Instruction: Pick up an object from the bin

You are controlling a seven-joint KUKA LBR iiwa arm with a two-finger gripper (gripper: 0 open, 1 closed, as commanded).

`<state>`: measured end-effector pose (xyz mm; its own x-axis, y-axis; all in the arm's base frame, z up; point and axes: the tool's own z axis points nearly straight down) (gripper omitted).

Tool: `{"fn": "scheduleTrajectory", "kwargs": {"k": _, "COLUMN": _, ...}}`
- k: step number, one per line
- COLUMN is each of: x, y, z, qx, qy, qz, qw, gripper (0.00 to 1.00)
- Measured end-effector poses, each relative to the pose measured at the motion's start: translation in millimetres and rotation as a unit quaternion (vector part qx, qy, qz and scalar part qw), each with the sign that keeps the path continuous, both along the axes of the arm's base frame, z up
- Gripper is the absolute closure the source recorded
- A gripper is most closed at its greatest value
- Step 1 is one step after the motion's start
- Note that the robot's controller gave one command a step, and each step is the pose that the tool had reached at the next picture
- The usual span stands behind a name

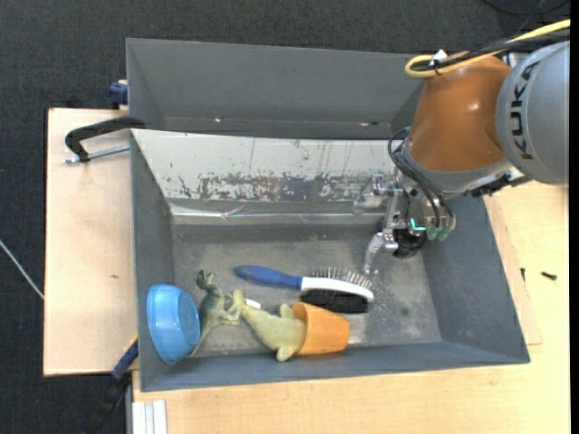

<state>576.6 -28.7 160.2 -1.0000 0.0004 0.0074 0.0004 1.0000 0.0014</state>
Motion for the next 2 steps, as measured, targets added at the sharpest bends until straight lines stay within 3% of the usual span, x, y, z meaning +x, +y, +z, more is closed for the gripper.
{"fn": "scheduleTrajectory", "kwargs": {"k": 1, "x": -24.9, "y": 28.4, "z": -70.5, "qx": -0.002, "qy": -0.0068, "qz": 0.000, "qw": 1.0000, "gripper": 0.00}}
{"fn": "scheduleTrajectory", "kwargs": {"k": 2, "x": -65.6, "y": 19.3, "z": -56.9, "qx": 0.001, "qy": -0.0069, "qz": 0.067, "qw": 0.9977, "gripper": 0.00}}
